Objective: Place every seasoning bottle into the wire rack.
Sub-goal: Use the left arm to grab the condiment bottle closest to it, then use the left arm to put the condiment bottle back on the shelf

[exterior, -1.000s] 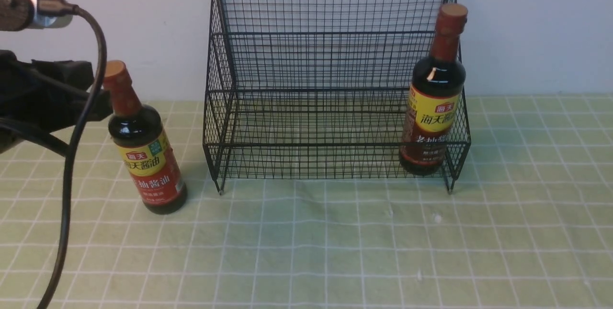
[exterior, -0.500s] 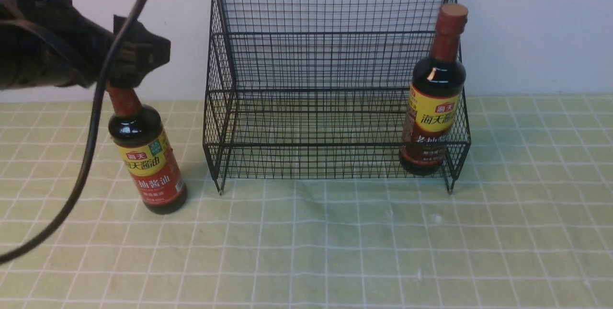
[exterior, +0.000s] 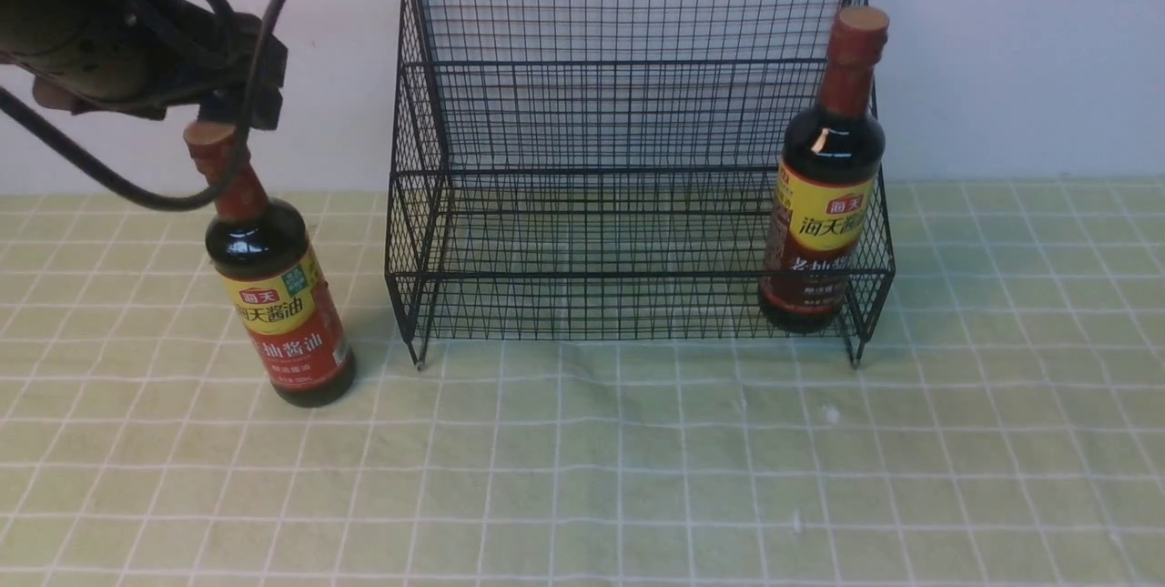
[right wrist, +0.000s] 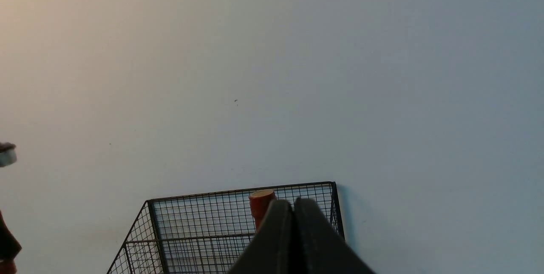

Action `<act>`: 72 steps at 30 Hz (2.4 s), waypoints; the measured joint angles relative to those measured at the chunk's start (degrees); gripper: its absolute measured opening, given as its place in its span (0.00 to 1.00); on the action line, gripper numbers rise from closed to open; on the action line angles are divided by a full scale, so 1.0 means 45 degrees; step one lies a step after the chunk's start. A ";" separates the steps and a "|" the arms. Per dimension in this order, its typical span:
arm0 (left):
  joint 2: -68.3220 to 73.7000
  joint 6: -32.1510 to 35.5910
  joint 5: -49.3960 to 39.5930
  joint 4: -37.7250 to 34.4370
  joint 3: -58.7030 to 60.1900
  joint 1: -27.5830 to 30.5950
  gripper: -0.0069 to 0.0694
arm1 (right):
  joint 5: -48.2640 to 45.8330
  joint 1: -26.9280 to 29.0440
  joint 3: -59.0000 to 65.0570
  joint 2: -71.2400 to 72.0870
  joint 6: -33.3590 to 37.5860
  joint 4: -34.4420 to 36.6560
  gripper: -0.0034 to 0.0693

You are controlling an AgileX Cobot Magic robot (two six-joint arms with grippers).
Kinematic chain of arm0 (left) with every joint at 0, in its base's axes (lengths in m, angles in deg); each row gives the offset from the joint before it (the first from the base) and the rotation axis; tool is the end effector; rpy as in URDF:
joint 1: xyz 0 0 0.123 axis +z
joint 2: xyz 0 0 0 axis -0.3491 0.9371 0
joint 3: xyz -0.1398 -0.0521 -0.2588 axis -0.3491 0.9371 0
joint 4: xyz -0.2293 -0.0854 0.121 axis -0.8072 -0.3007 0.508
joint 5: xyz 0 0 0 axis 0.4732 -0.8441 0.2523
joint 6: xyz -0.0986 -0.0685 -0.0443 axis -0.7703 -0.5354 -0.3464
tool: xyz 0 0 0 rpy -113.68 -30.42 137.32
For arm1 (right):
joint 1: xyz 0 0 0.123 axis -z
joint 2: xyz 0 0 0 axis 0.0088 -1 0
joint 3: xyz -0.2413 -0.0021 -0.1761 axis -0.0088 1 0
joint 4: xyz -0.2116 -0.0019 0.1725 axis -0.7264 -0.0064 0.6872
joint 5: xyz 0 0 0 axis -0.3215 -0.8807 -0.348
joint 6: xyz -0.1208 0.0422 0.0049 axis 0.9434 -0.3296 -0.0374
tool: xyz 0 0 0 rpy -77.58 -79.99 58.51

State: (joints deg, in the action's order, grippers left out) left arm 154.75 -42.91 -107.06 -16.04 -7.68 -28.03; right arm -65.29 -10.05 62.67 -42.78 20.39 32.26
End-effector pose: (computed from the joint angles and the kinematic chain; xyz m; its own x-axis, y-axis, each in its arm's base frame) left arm 0.3714 -0.0477 0.3513 -0.7825 0.0938 -0.6155 0.1154 0.9933 0.0046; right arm 0.0503 0.0123 0.3394 0.1318 0.2564 -0.9575 -0.2408 0.9453 0.2200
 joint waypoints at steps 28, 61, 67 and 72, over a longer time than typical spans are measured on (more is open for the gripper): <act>0.1843 -0.0072 -0.0282 0.0579 -0.0023 -0.0011 0.44 | 0.0000 0.0000 0.0000 0.0000 0.0013 0.0015 0.03; 0.0100 0.0060 0.0778 -0.2141 -0.4113 0.0001 0.45 | 0.0011 0.0000 0.0000 0.0000 0.0024 0.0015 0.03; 0.0931 0.0429 0.2501 -0.2838 -0.4137 -0.0271 0.45 | 0.0011 0.0000 0.0000 0.0000 0.0024 0.0004 0.03; 0.1789 0.0890 0.3857 -0.2839 -0.4137 -0.0926 0.45 | 0.0011 0.0000 0.0000 0.0000 0.0024 -0.0320 0.03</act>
State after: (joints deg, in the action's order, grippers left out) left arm 162.80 -38.91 -89.71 -28.82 -26.30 -32.20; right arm -65.24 -10.05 62.67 -42.78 20.50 30.82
